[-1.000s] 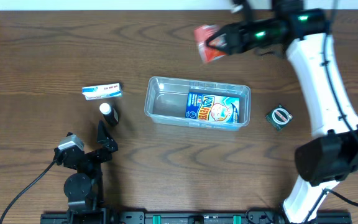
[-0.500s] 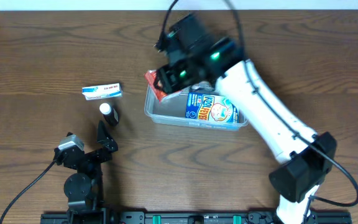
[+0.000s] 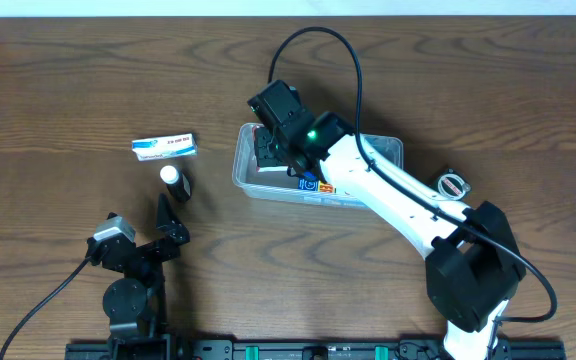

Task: Pack container
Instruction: 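Lift the red box and carry it over the container, then lower the red box into the container's left end and release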

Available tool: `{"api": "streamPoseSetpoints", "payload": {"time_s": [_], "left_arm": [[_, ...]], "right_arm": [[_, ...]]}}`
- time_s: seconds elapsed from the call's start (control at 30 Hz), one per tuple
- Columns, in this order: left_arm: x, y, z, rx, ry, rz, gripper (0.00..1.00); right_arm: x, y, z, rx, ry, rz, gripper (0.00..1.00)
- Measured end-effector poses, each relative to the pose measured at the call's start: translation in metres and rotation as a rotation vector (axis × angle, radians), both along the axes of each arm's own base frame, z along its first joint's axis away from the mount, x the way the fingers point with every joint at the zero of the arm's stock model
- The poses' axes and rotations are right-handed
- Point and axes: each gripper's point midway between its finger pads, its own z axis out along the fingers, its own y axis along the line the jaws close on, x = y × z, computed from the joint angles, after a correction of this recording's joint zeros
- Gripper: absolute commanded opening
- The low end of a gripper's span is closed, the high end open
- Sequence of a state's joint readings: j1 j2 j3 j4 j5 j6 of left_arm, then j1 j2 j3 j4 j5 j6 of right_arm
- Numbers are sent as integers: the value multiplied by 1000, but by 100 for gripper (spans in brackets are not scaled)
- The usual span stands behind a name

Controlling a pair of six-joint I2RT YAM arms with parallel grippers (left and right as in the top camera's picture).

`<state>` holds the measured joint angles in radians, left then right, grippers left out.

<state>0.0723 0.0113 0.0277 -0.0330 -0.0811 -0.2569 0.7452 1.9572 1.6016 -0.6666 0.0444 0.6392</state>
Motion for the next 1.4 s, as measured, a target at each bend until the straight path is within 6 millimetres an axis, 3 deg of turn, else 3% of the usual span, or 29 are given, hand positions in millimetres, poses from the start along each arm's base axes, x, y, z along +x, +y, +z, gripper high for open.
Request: {"api": "streamPoseSetpoints", "payload": {"time_s": [0.2, 0.47, 0.93, 1.23, 1.4], "left_arm": [[0, 0, 0, 0, 0, 0, 98], [0, 0, 0, 0, 0, 0, 98], [0, 0, 0, 0, 0, 0, 98], [0, 0, 0, 0, 0, 0, 98], [0, 0, 0, 0, 0, 0, 98]], "right_arm": [[6, 1, -12, 41, -19, -65, 39], [-8, -13, -47, 23, 48, -132, 39], [2, 11, -35, 113, -28, -131, 38], [4, 19, -70, 97, 1, -138, 39], [6, 22, -75, 102, -1, -138, 41]]}}
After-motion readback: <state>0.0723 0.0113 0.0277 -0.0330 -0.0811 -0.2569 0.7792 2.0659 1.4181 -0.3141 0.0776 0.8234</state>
